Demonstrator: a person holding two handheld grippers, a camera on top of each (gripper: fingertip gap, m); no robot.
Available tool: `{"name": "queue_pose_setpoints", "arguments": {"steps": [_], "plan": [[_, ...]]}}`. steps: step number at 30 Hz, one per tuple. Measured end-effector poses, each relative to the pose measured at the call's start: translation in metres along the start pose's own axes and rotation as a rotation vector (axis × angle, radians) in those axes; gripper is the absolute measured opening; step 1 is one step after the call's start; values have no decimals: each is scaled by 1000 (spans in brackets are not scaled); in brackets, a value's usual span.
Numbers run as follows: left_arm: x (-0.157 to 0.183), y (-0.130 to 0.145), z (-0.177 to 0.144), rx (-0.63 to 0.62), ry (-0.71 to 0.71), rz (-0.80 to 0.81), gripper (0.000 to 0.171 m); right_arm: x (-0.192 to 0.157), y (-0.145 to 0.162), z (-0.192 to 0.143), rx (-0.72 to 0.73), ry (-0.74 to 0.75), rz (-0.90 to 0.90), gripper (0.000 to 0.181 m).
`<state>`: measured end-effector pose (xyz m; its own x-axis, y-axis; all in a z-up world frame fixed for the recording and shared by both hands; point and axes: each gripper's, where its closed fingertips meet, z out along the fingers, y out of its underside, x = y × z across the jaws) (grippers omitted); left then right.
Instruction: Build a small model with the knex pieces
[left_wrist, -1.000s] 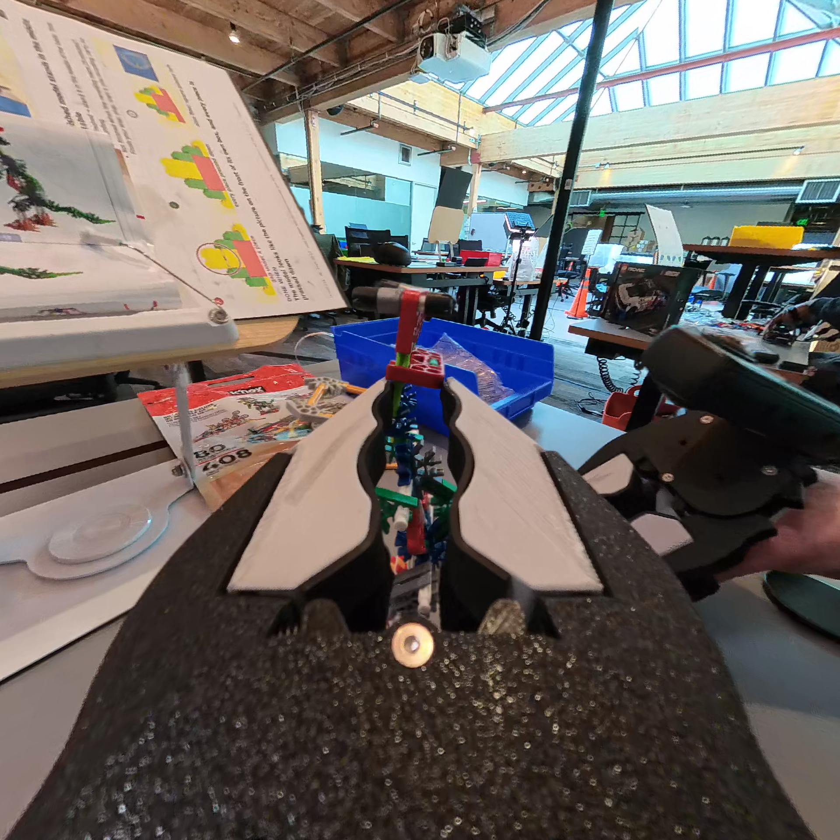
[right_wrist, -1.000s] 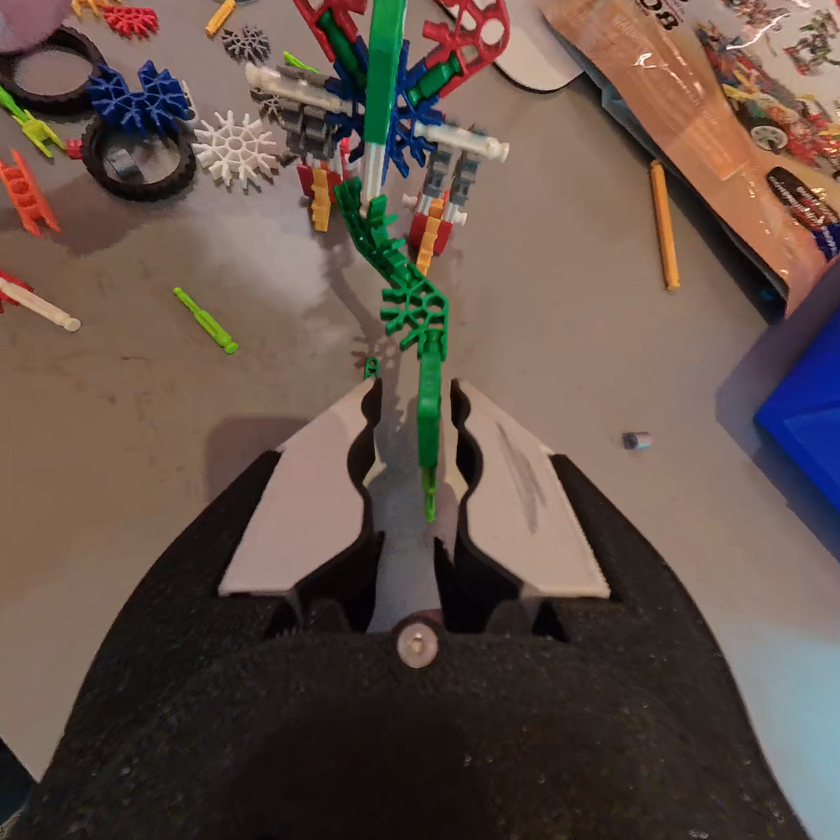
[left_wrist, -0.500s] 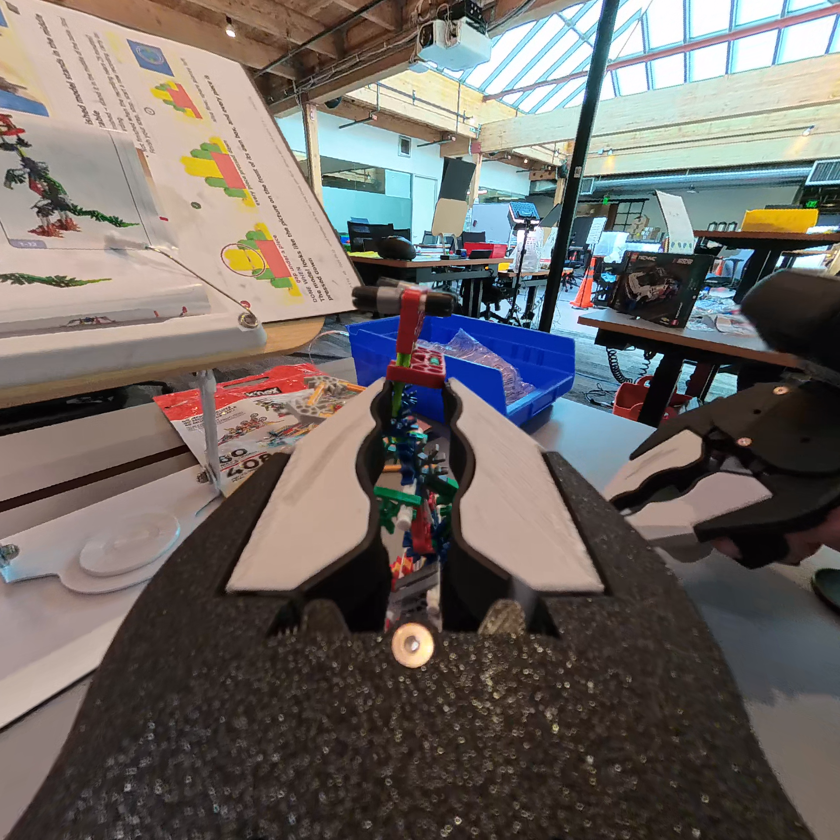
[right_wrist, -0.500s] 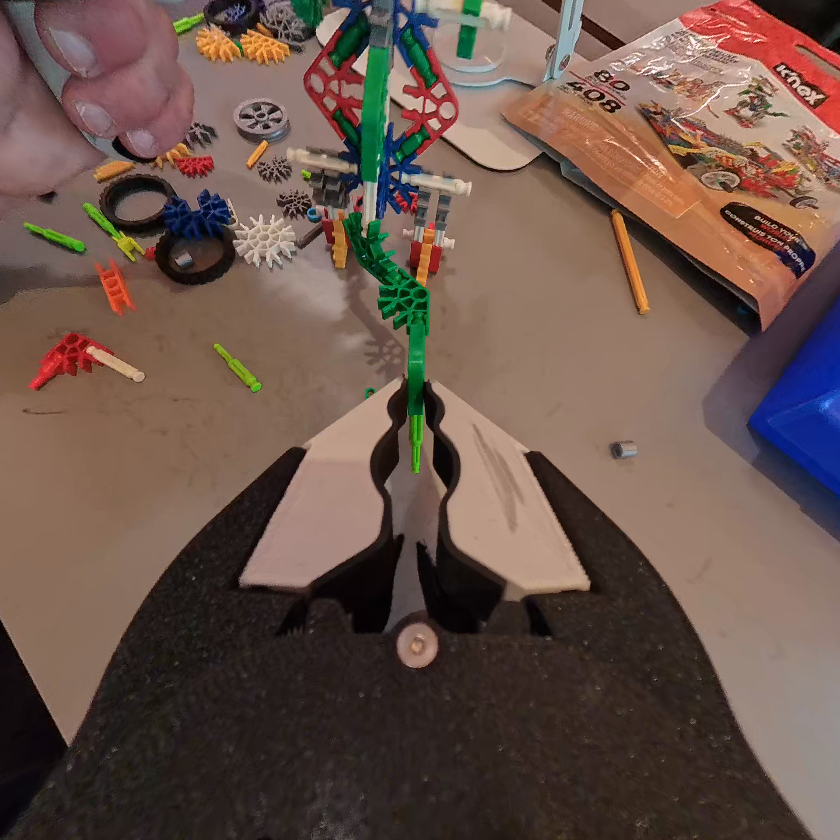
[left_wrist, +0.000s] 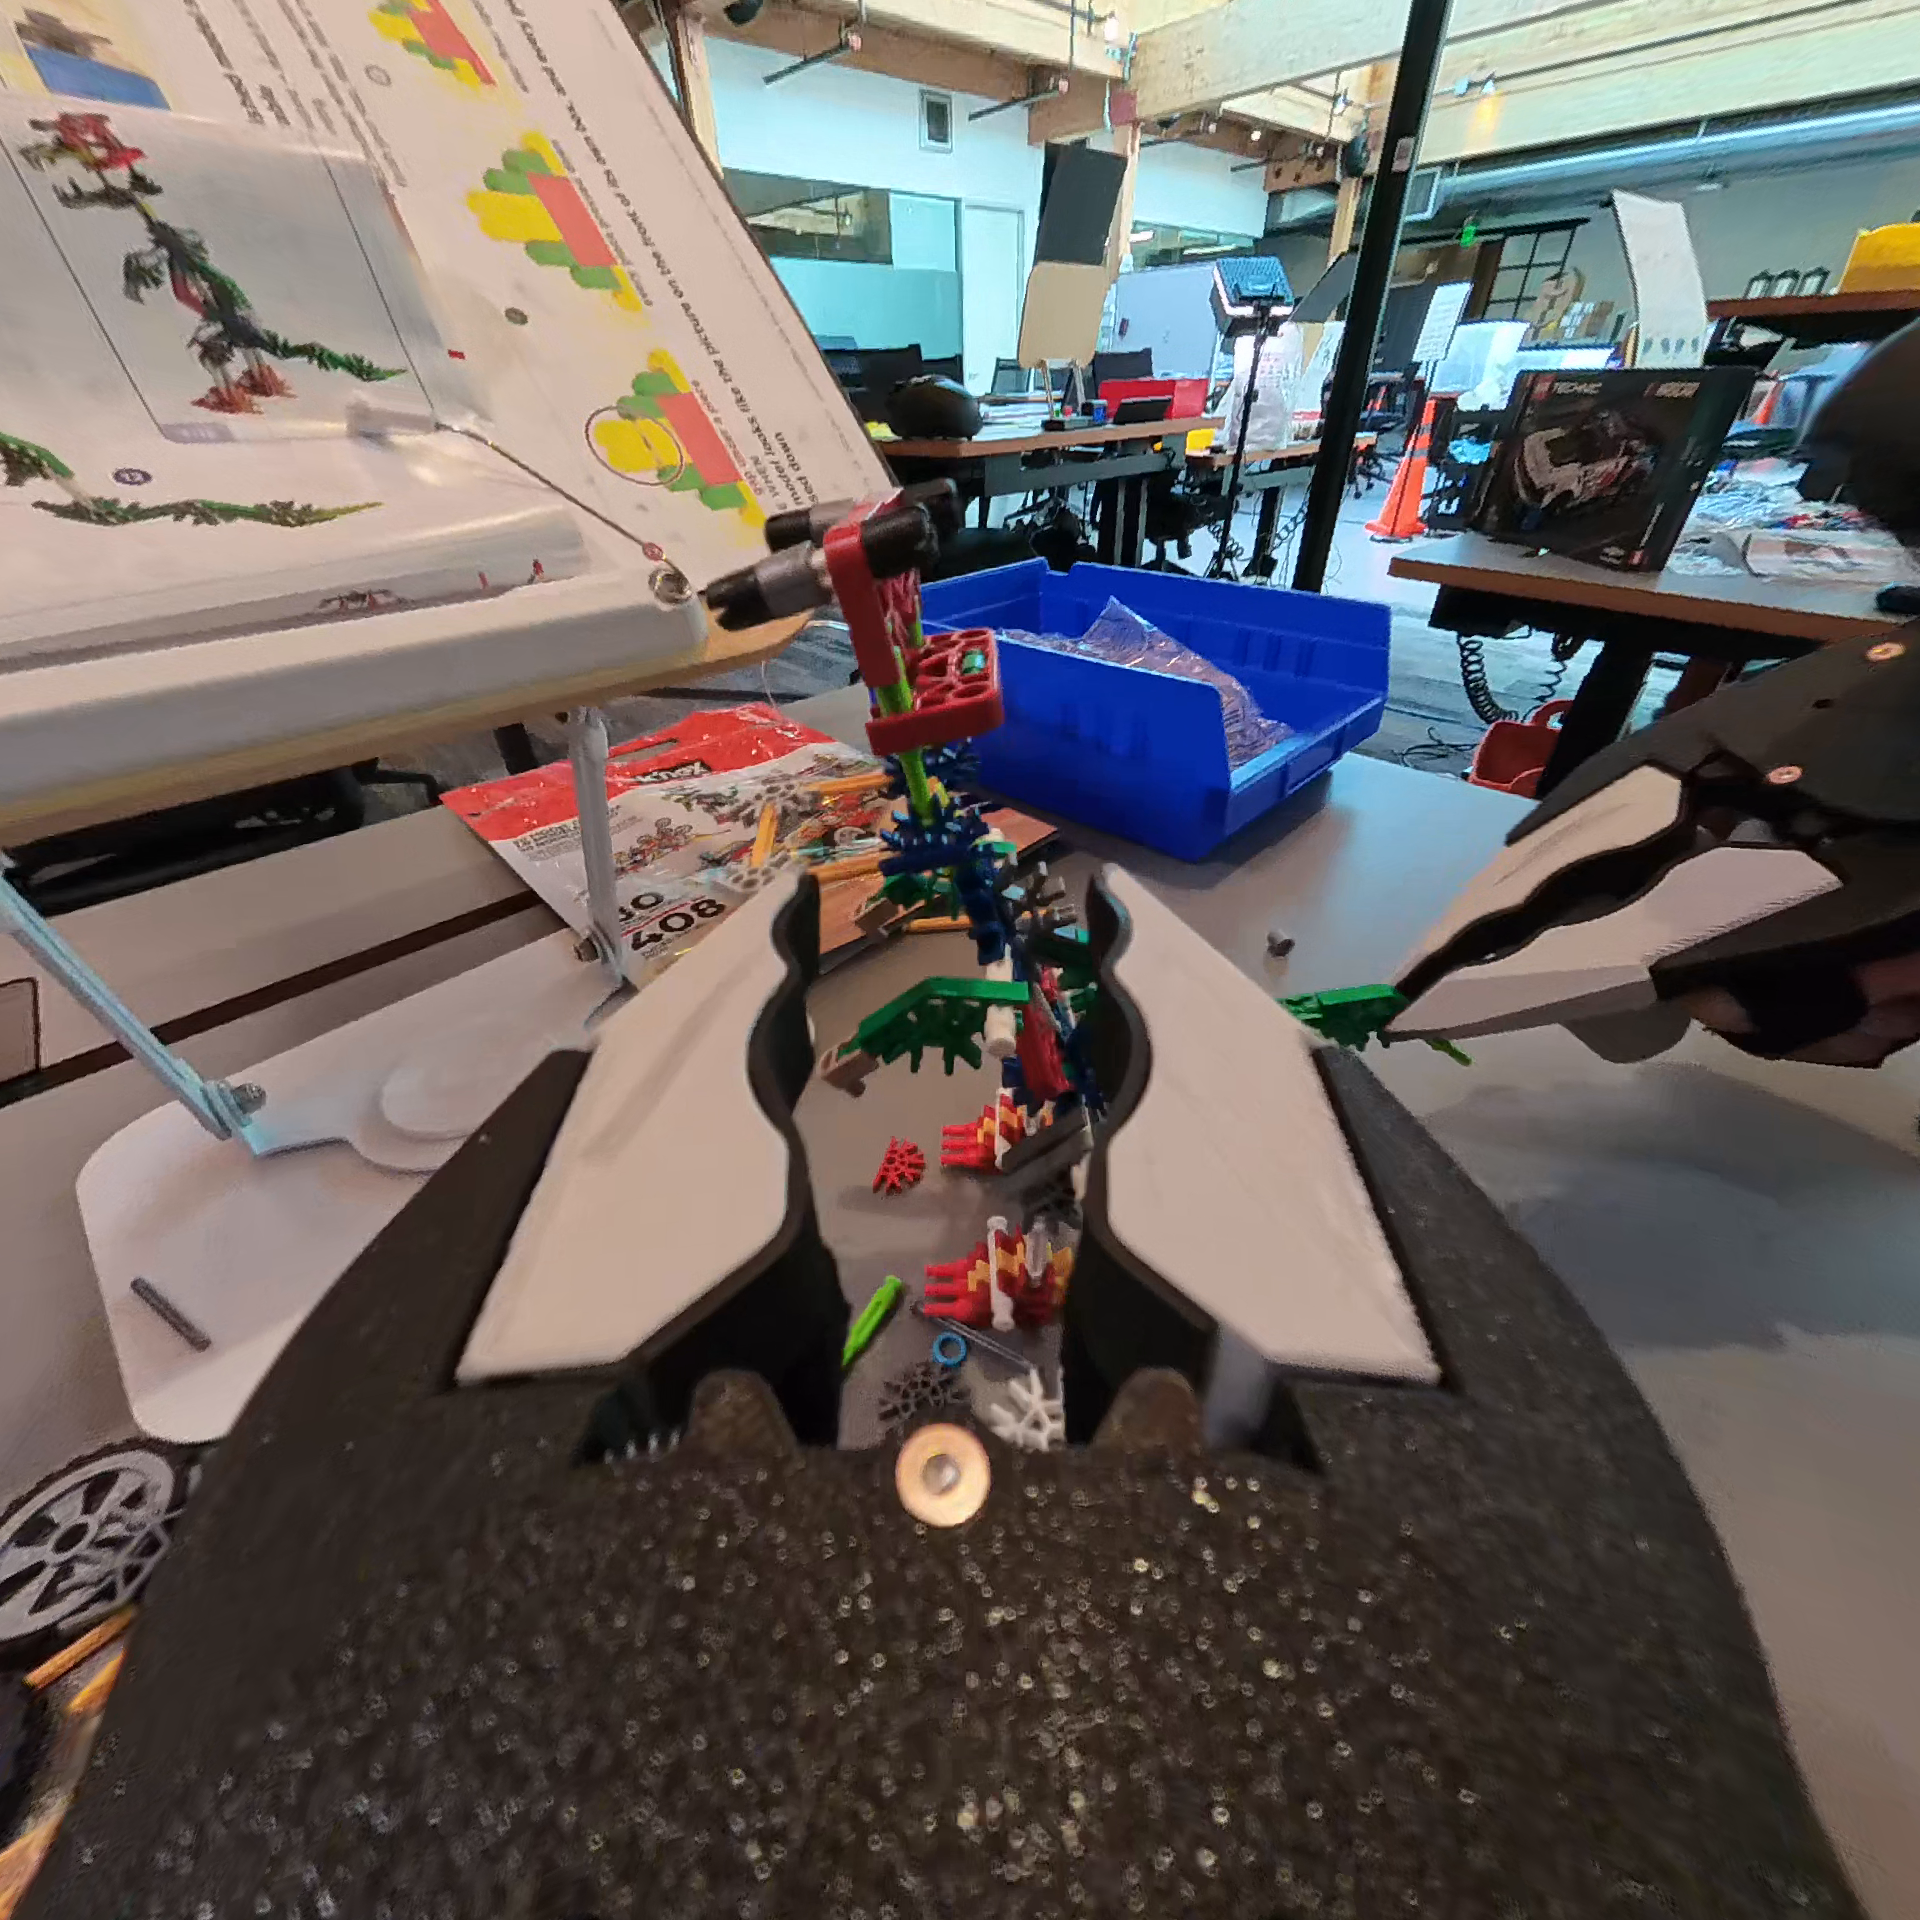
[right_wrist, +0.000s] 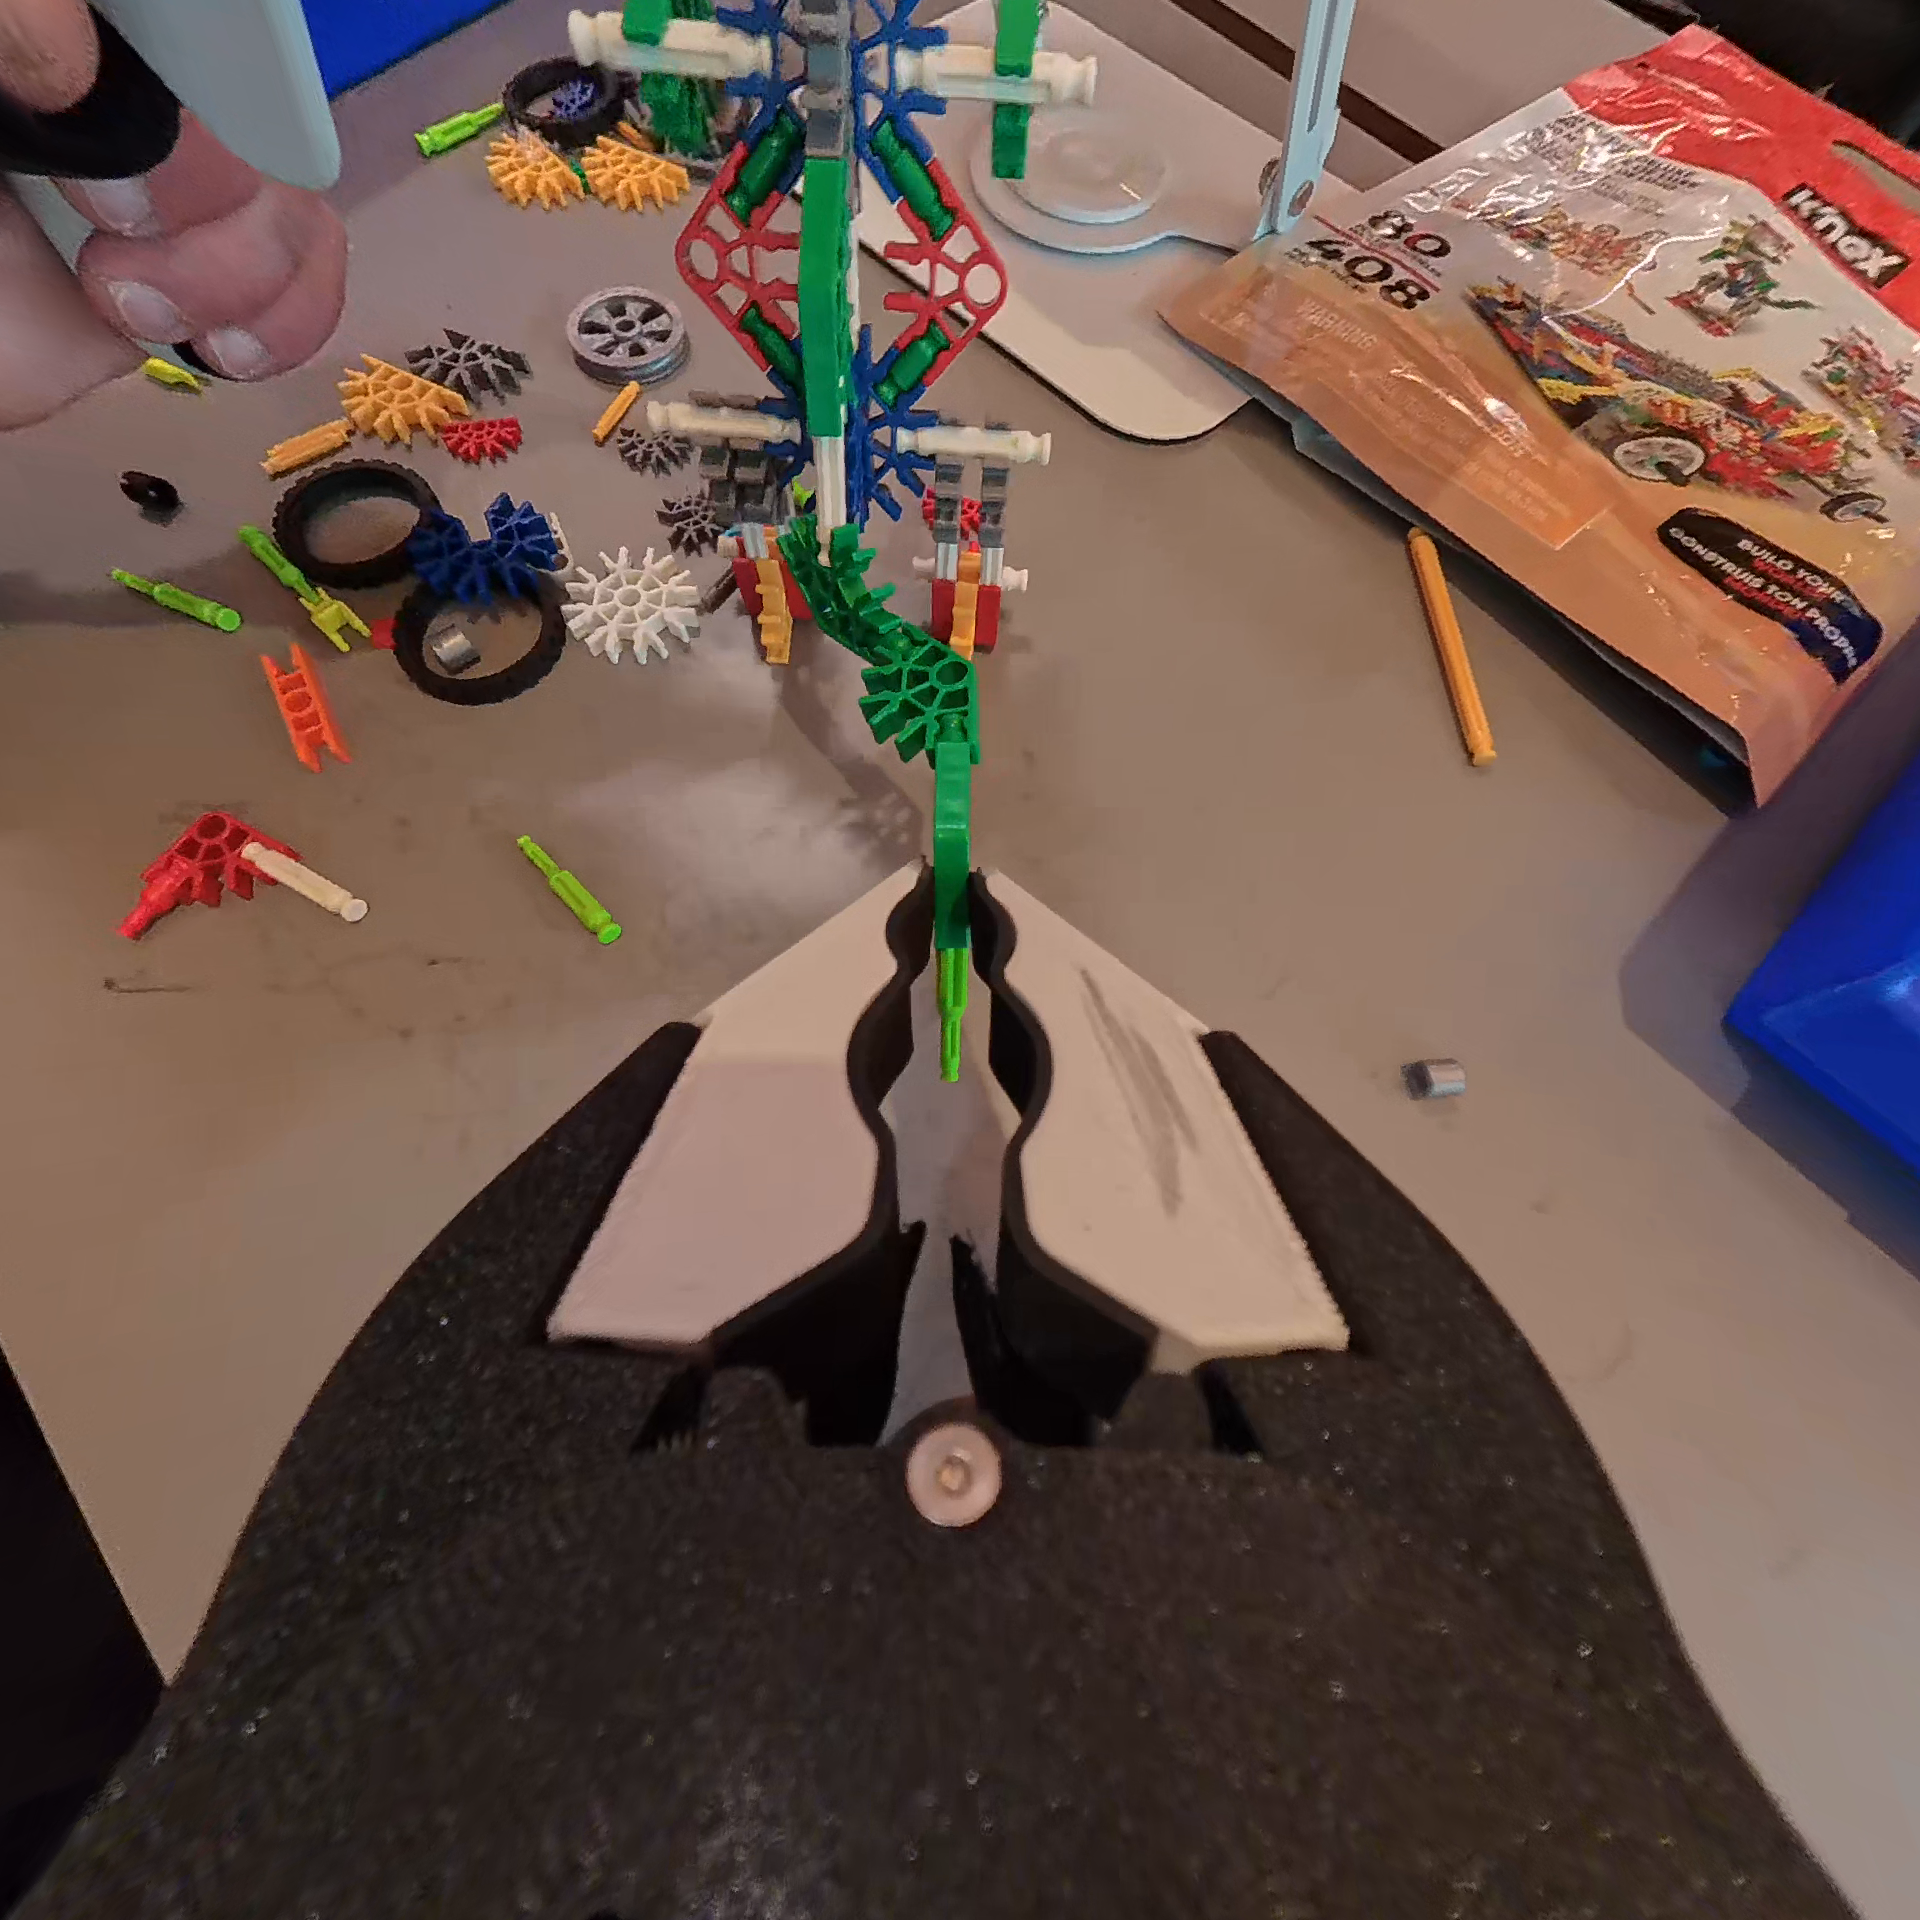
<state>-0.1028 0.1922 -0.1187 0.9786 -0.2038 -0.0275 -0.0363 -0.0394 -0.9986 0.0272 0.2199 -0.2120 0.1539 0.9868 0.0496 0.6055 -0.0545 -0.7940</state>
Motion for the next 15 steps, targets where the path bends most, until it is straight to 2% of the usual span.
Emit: {"name": "queue_pose_setpoints", "arguments": {"steps": [3,7,14,15], "plan": [[0,9,-2,-48,-4,19,49,-4,1,2,-8,-1,-6,5],[18,47,-6,-240,110,-4,51,-3,1,0,-2,2,5,4],[31,99,2,-479,155,80,54,-2,2,2,-6,10,11,5],[28,103,6,-493,134,108,48,-2,2,3,-6,8,12,5]]}}
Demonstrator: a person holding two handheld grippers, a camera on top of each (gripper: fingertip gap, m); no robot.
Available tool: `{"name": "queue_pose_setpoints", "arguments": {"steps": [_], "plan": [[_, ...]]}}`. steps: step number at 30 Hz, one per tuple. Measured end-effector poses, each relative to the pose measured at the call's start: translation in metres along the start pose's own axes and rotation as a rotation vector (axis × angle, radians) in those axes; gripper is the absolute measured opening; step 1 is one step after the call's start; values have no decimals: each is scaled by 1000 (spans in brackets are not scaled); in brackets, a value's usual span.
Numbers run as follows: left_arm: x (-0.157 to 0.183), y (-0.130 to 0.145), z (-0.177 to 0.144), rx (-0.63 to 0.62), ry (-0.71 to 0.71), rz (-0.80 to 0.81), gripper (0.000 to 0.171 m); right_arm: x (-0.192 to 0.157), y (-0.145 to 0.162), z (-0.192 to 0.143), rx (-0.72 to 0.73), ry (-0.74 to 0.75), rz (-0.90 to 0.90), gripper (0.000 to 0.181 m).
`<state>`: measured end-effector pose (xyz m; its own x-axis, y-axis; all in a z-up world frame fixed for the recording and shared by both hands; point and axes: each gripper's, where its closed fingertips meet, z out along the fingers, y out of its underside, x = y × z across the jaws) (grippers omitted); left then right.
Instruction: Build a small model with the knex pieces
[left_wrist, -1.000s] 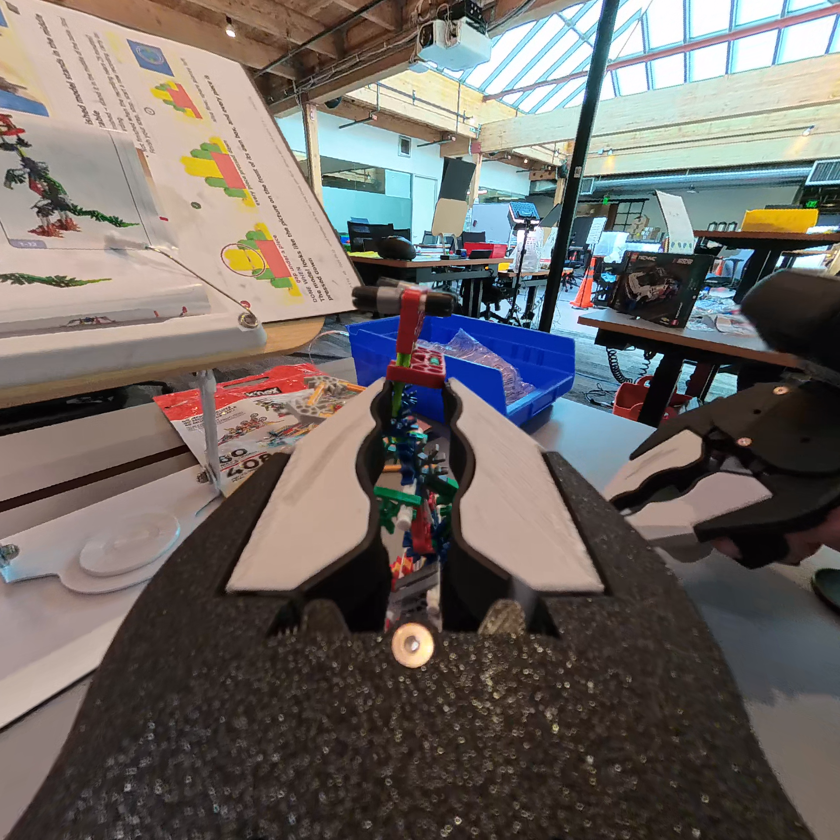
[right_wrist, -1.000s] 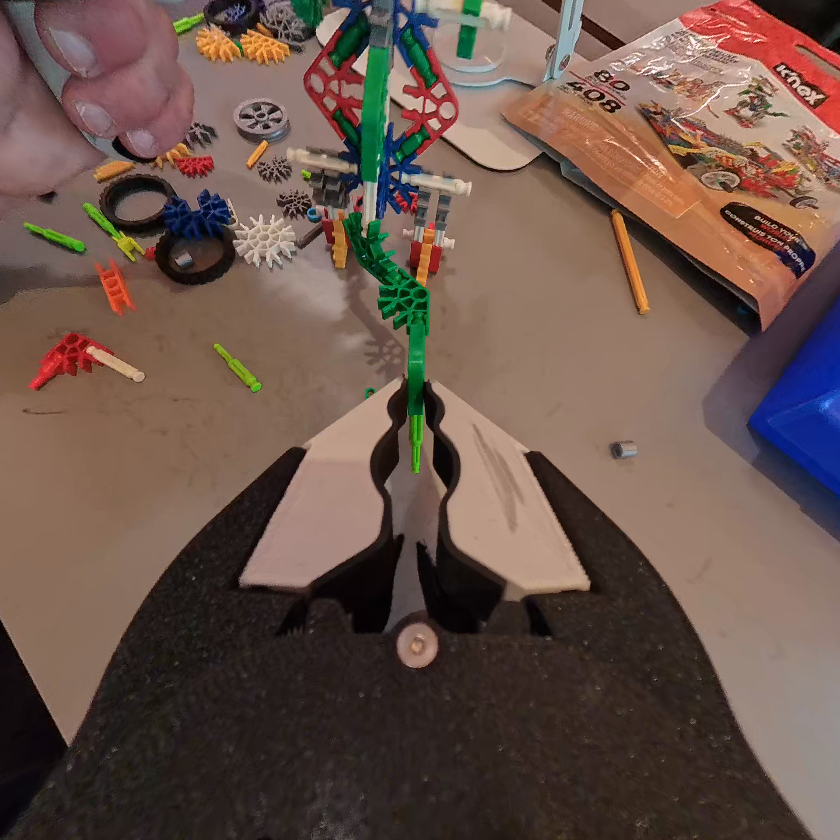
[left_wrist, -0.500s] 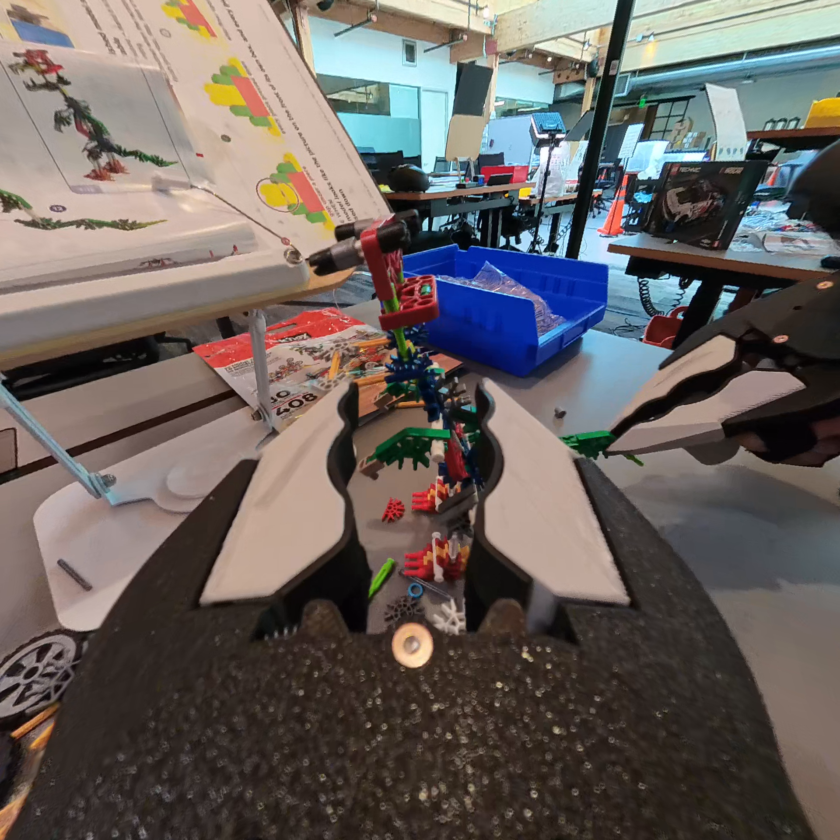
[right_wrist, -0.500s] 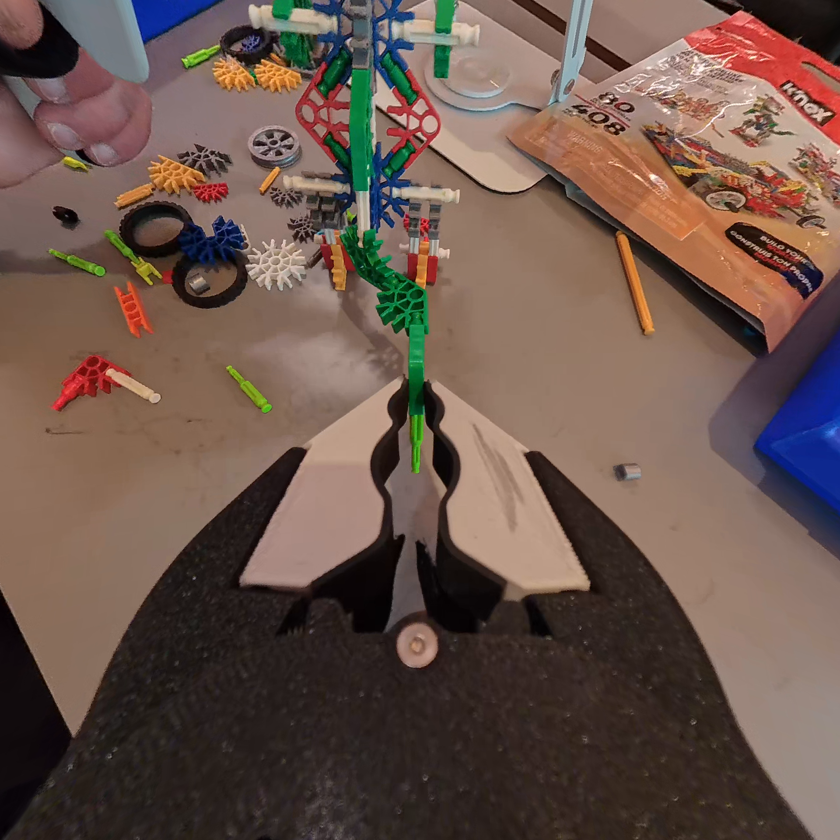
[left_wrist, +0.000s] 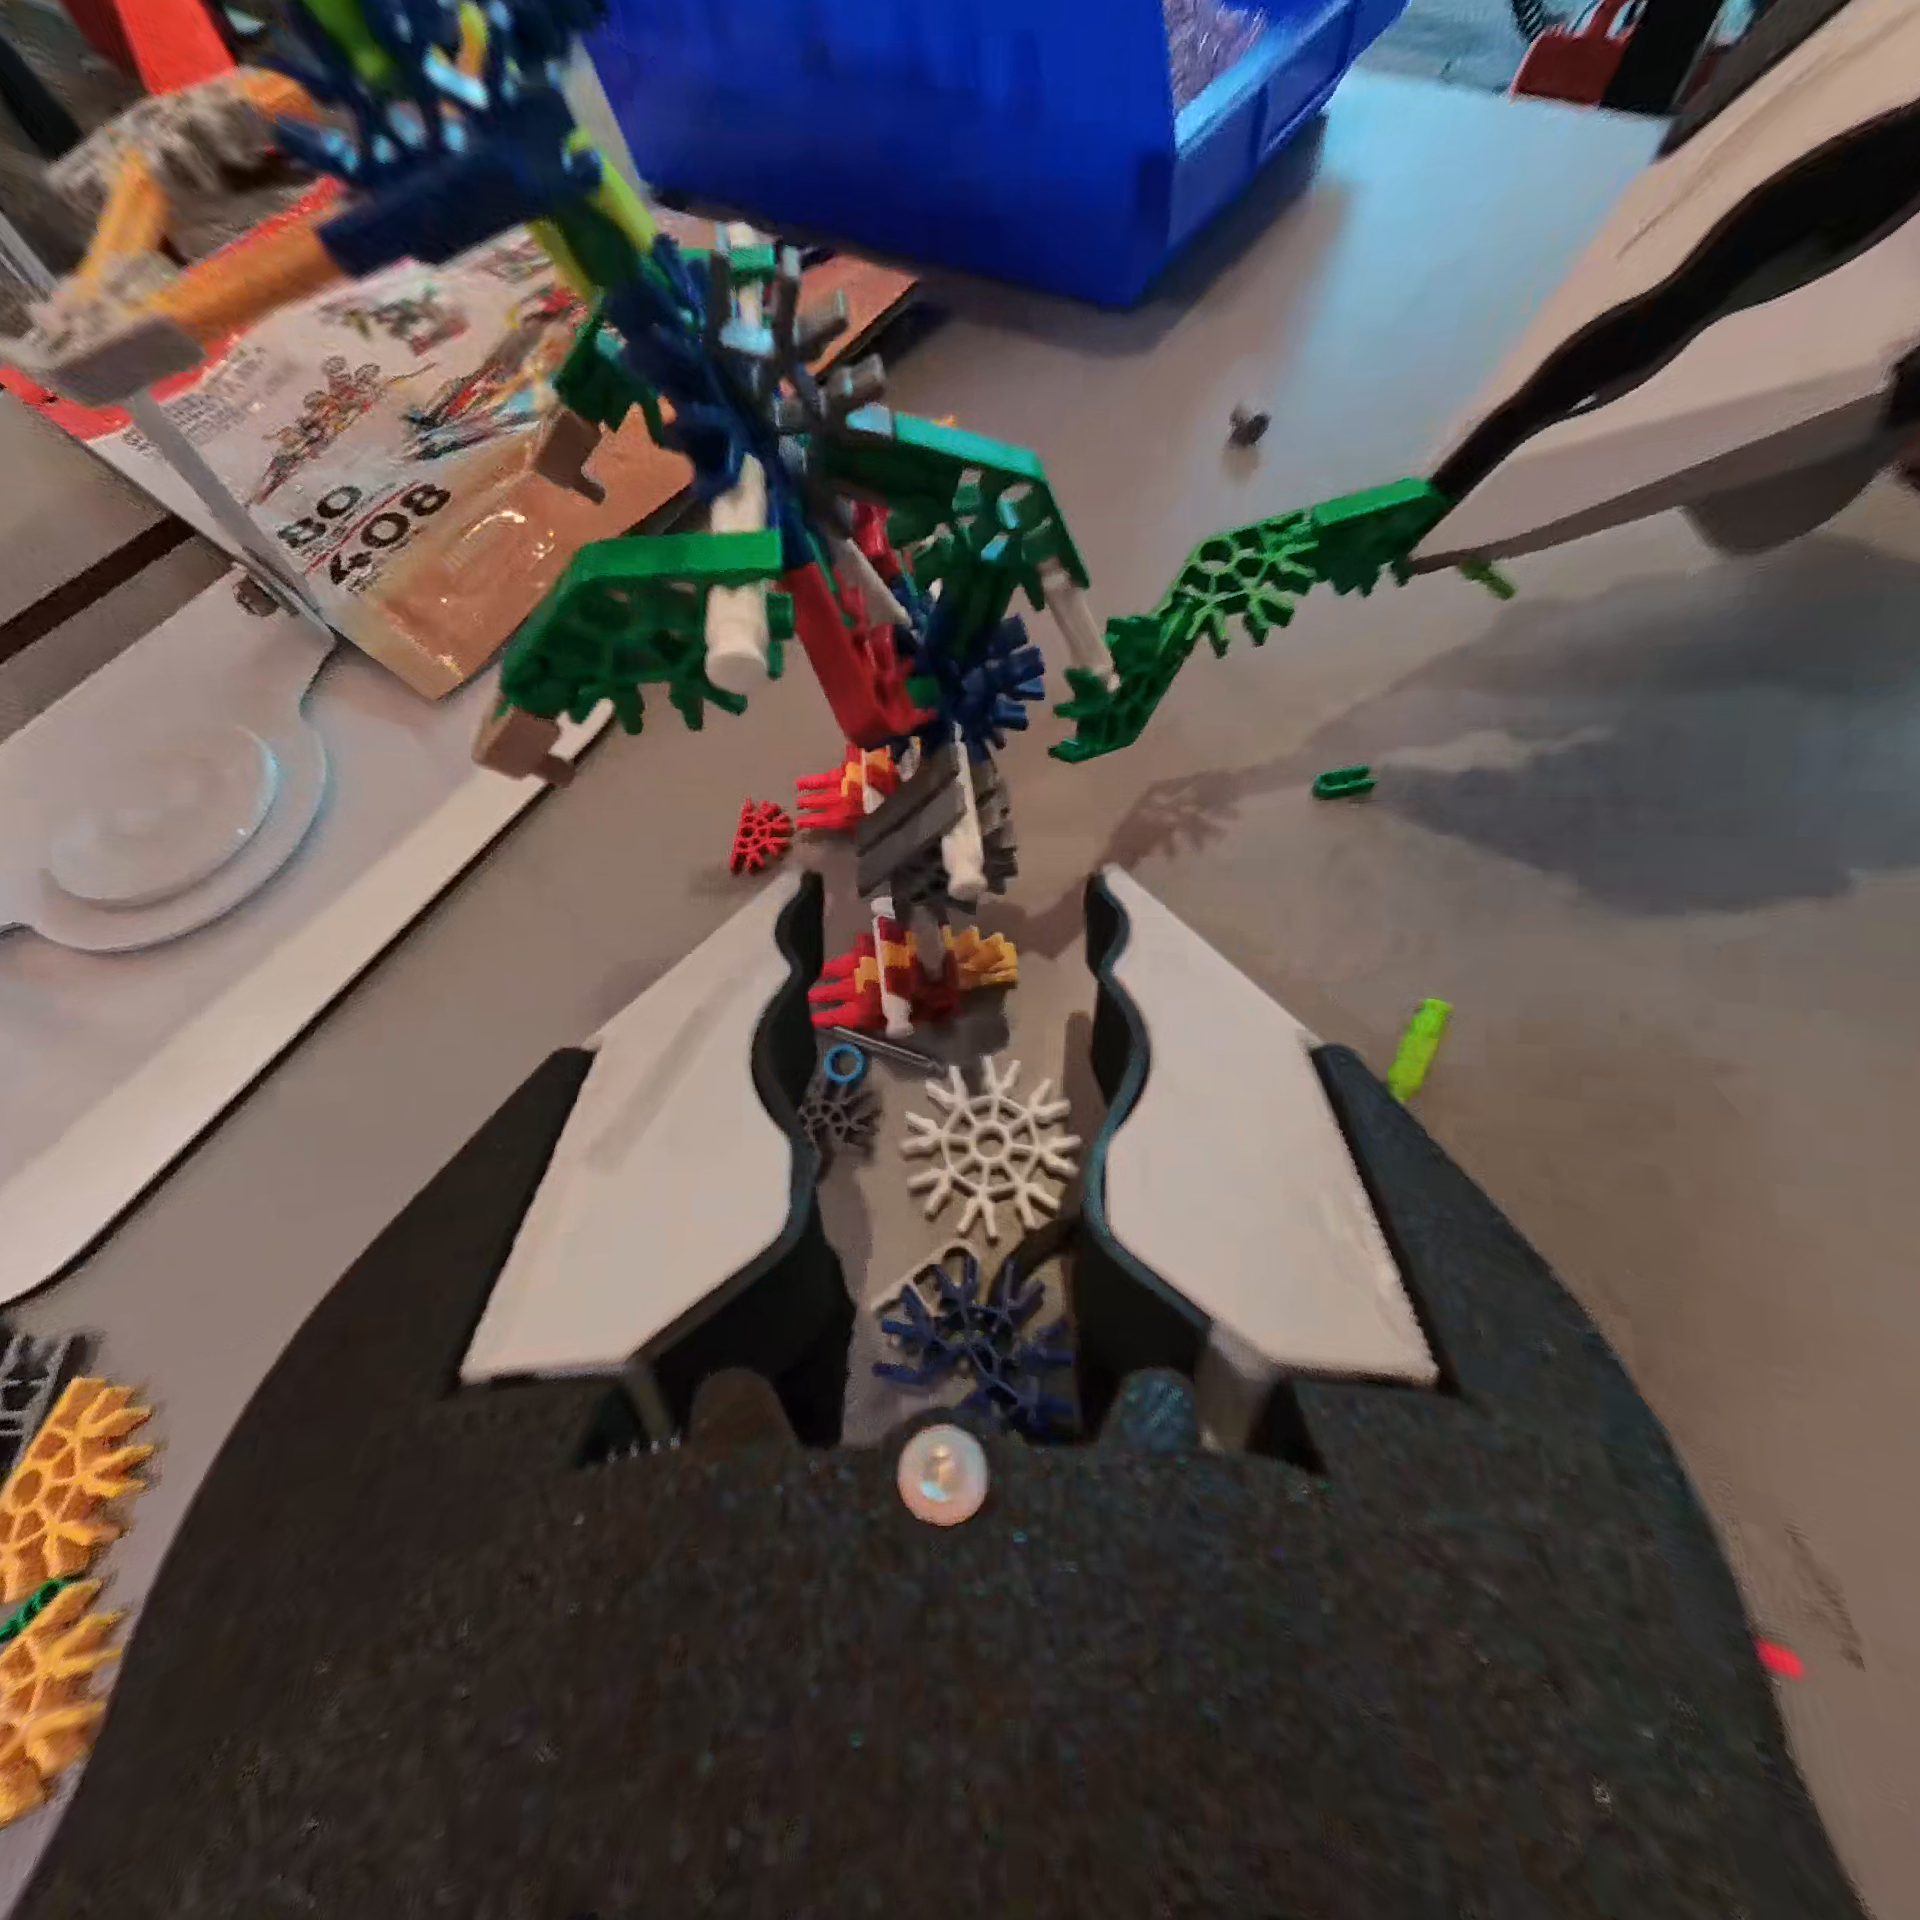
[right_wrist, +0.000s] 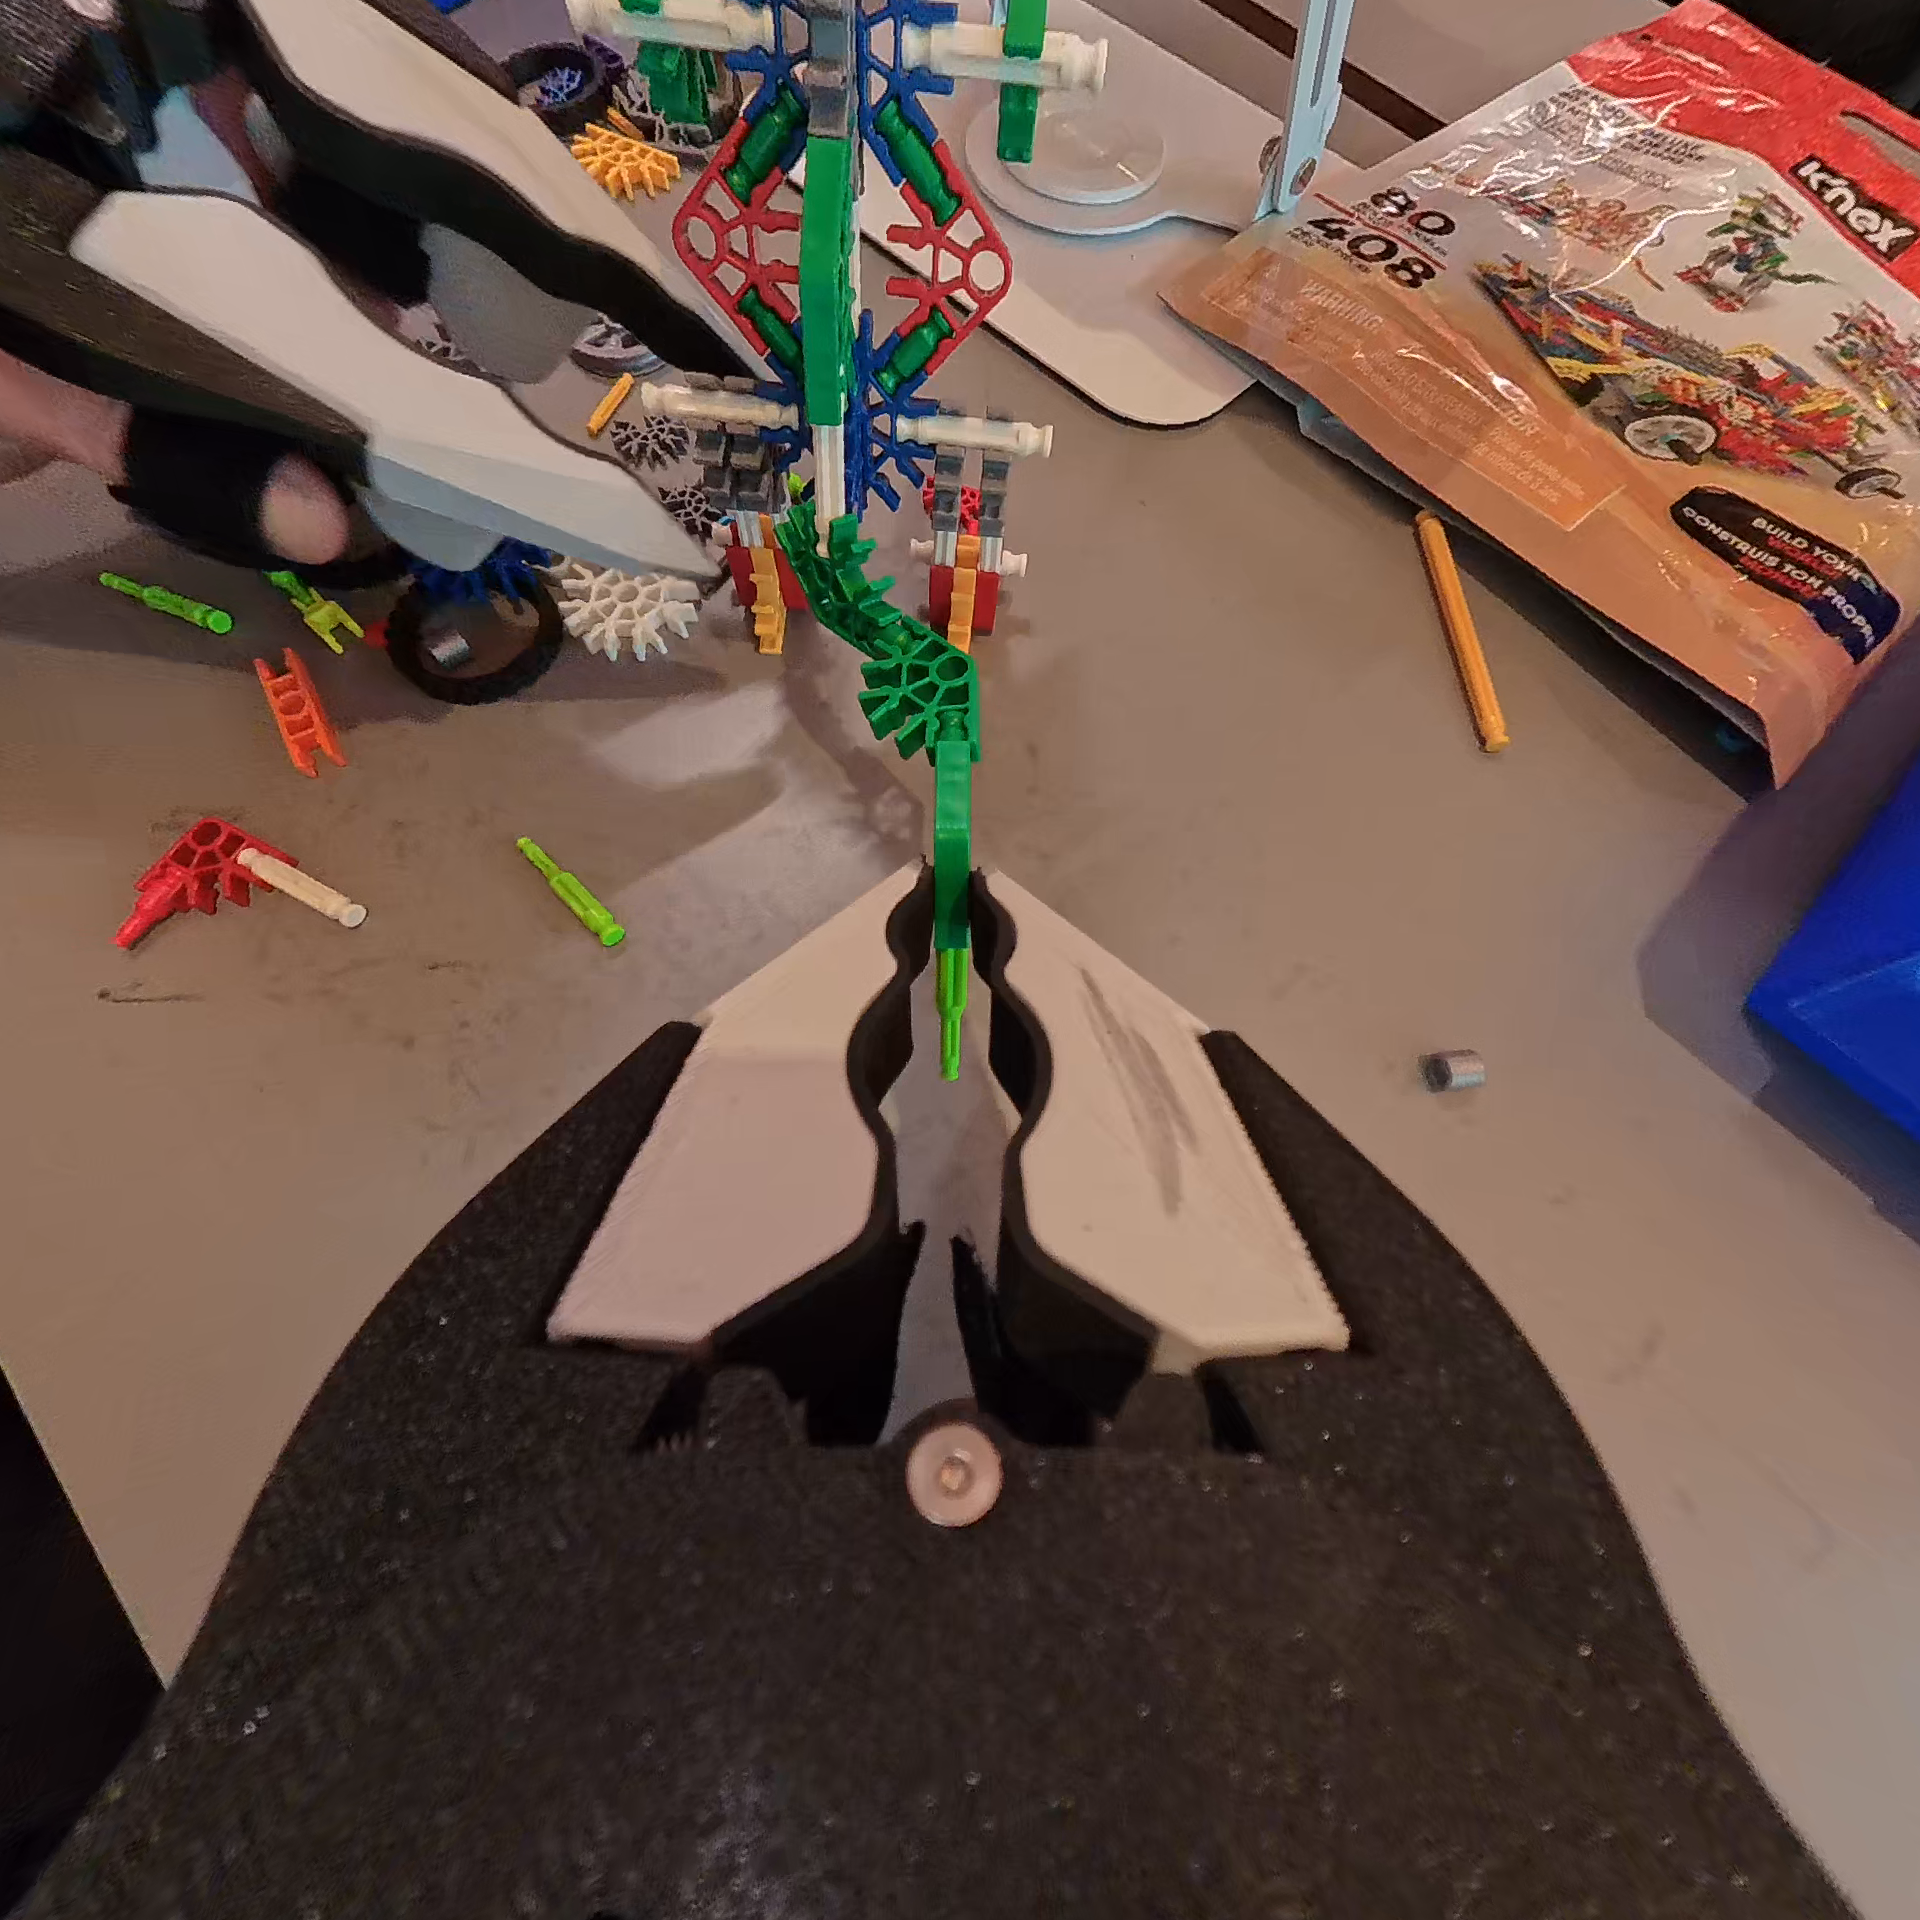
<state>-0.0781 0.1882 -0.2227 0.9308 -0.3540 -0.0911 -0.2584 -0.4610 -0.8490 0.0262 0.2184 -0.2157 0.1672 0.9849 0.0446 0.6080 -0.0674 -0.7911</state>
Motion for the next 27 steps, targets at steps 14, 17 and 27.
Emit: {"name": "queue_pose_setpoints", "arguments": {"steps": [14,17,27], "plan": [[1,-2,24,-48,-23,11,28,10,24,17,-73,40,-19,5],[2,-4,26,-46,-28,11,28,12,26,15,-94,53,-31,5],[3,-1,30,-86,-45,18,29,17,23,3,-107,73,-46,25]]}}
